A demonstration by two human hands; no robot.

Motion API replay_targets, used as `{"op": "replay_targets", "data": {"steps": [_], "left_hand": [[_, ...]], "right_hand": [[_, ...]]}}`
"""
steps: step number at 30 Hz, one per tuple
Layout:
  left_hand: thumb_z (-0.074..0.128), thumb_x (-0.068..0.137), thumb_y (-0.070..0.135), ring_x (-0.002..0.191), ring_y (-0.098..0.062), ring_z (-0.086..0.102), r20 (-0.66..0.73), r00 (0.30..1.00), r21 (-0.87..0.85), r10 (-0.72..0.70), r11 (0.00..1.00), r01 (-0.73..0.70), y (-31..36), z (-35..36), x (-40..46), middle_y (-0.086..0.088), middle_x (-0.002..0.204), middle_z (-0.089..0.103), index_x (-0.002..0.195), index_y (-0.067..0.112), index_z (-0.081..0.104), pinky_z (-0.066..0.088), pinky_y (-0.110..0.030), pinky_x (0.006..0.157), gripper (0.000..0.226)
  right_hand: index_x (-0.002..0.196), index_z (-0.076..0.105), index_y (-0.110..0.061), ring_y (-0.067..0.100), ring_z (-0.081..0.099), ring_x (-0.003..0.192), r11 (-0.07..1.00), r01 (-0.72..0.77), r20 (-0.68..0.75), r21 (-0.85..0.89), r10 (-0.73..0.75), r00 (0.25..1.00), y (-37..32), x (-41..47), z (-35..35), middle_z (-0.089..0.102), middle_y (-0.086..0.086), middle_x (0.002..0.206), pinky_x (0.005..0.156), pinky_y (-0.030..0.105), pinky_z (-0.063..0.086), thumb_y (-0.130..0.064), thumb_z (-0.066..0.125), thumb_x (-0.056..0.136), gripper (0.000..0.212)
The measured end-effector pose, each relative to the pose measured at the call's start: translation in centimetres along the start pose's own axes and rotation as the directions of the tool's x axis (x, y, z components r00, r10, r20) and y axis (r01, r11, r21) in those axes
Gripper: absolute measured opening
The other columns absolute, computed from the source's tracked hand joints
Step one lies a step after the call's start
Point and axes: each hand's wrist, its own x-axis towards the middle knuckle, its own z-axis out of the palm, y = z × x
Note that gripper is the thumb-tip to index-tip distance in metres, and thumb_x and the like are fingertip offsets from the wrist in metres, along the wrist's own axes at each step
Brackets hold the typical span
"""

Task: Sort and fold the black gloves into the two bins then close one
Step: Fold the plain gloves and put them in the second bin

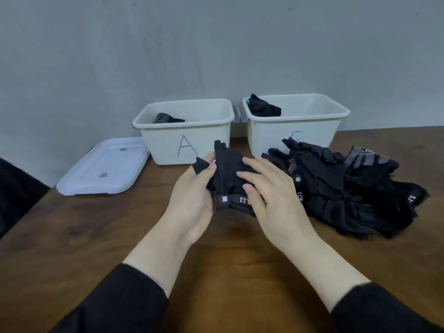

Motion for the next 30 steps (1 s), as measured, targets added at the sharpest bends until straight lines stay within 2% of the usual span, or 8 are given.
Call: {"op": "replay_targets", "data": {"steps": [2,4,6,9,13,19,25,30], "left_hand": [[0.052,0.106,0.029,0.123,-0.016,0.061,-0.174,0.984,0.335,0.046,0.942,0.015,-0.1,-3.3,0.4,0.001,0.134,0.065,0.145,0.023,0.052,0.048,-0.042,0.106,0.04],[0.054,0.103,0.034,0.119,-0.006,0.056,-0.321,0.931,0.732,0.173,0.669,0.128,-1.0,-7.0,0.3,0.01,0.133,0.06,0.147,0.028,0.047,0.042,-0.027,0.1,0.046],[0.054,0.103,0.03,0.117,-0.008,0.055,-0.295,0.907,0.885,0.299,0.445,0.141,-1.7,-9.8,-0.3,0.01,0.129,0.058,0.141,0.027,0.053,0.038,-0.022,0.094,0.039],[0.06,0.1,0.025,0.112,-0.006,0.056,-0.121,0.921,0.939,0.371,0.342,-0.014,-2.3,-11.1,-0.7,0.012,0.119,0.06,0.119,0.026,0.068,0.04,-0.017,0.095,0.021],[0.065,0.096,0.039,0.131,-0.005,0.042,0.167,0.977,0.97,0.13,0.154,-0.186,-2.9,-9.7,-0.6,0.015,0.14,0.053,0.122,0.03,0.071,0.029,-0.028,0.113,0.029],[0.058,0.093,0.058,0.118,-0.006,0.045,0.166,0.984,0.986,0.07,-0.031,-0.164,-3.1,-9.8,-0.1,0.02,0.12,0.054,0.125,0.041,0.068,0.023,-0.033,0.11,0.038],[0.039,0.09,0.068,0.111,-0.007,0.045,0.155,0.976,0.983,0.153,-0.12,-0.137,-3.5,-9.0,-0.7,0.02,0.107,0.055,0.115,0.041,0.073,0.022,-0.035,0.103,0.05],[0.043,0.1,0.046,0.116,-0.018,0.053,0.232,0.895,0.97,0.381,-0.155,-0.186,-4.2,-6.9,-1.2,0.007,0.117,0.064,0.112,0.029,0.076,0.033,-0.045,0.1,0.039]], "right_hand": [[0.136,0.062,-0.021,0.014,0.034,0.148,0.998,-0.041,0.131,-0.044,0.046,0.99,-0.7,-0.5,1.5,0.047,-0.005,0.154,0.119,0.047,0.032,-0.03,0.052,0.104,0.035],[0.143,0.055,-0.027,0.009,0.027,0.149,0.991,-0.091,0.377,-0.097,0.121,0.918,-0.9,-1.4,2.5,0.039,-0.011,0.158,0.124,0.043,0.023,-0.042,0.049,0.103,0.043],[0.148,0.047,-0.035,0.002,0.02,0.149,0.984,-0.099,0.573,-0.147,0.167,0.802,-0.7,-2.0,3.0,0.031,-0.018,0.161,0.126,0.034,0.01,-0.051,0.043,0.103,0.048],[0.152,0.041,-0.038,-0.004,0.01,0.151,0.985,-0.066,0.62,-0.16,0.152,0.77,-0.2,-2.5,3.3,0.024,-0.021,0.163,0.127,0.033,0.003,-0.05,0.038,0.105,0.048],[0.149,0.045,-0.038,-0.01,0.006,0.148,0.987,-0.084,0.598,-0.138,0.15,0.787,0.2,-2.6,3.8,0.027,-0.022,0.162,0.126,0.029,0.0,-0.037,0.039,0.108,0.041],[0.145,0.046,-0.042,-0.007,0.01,0.15,0.993,-0.087,0.631,-0.074,0.114,0.767,-0.2,-2.2,3.6,0.027,-0.025,0.16,0.127,0.039,0.002,-0.071,0.037,0.093,0.06],[0.135,0.059,-0.041,0.0,0.025,0.147,0.99,-0.094,0.548,-0.104,0.136,0.825,-0.4,-1.9,4.2,0.042,-0.02,0.153,0.126,0.041,0.011,-0.046,0.045,0.104,0.034],[0.129,0.066,-0.029,0.003,0.039,0.138,0.991,-0.133,0.424,-0.034,0.135,0.895,-0.2,-2.0,2.7,0.051,-0.014,0.148,0.123,0.037,0.022,-0.041,0.05,0.103,0.032]]}}
